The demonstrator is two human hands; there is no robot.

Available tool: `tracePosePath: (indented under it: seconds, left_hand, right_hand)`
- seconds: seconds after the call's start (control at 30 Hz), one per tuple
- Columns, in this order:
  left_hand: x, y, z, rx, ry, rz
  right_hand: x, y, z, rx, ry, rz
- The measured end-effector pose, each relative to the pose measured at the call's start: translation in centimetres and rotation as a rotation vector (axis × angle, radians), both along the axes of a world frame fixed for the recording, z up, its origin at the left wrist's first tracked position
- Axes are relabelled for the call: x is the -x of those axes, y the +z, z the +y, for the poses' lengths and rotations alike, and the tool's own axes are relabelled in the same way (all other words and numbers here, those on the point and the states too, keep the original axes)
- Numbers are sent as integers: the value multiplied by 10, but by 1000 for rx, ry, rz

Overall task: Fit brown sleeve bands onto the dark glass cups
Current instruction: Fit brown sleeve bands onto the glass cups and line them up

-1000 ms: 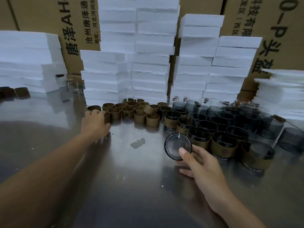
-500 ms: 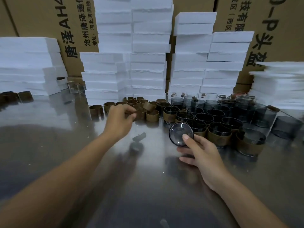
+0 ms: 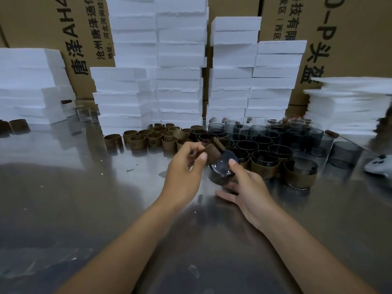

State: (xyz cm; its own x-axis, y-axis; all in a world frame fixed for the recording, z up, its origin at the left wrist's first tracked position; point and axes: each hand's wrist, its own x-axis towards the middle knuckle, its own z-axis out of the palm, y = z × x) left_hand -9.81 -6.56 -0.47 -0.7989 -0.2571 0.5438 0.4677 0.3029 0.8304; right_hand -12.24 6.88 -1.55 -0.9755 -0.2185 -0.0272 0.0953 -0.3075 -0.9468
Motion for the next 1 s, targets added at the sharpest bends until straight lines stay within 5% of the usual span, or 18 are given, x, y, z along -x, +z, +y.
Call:
tracePosePath:
  seconds: [0.53, 1.0]
  left_hand:
    - [-13, 4, 11, -78, -136, 36]
    - [-17, 5, 15, -84, -204, 13]
  right_hand:
    - [-7, -1, -3, 92, 148, -28]
    - [-12, 10, -3, 378, 161, -264]
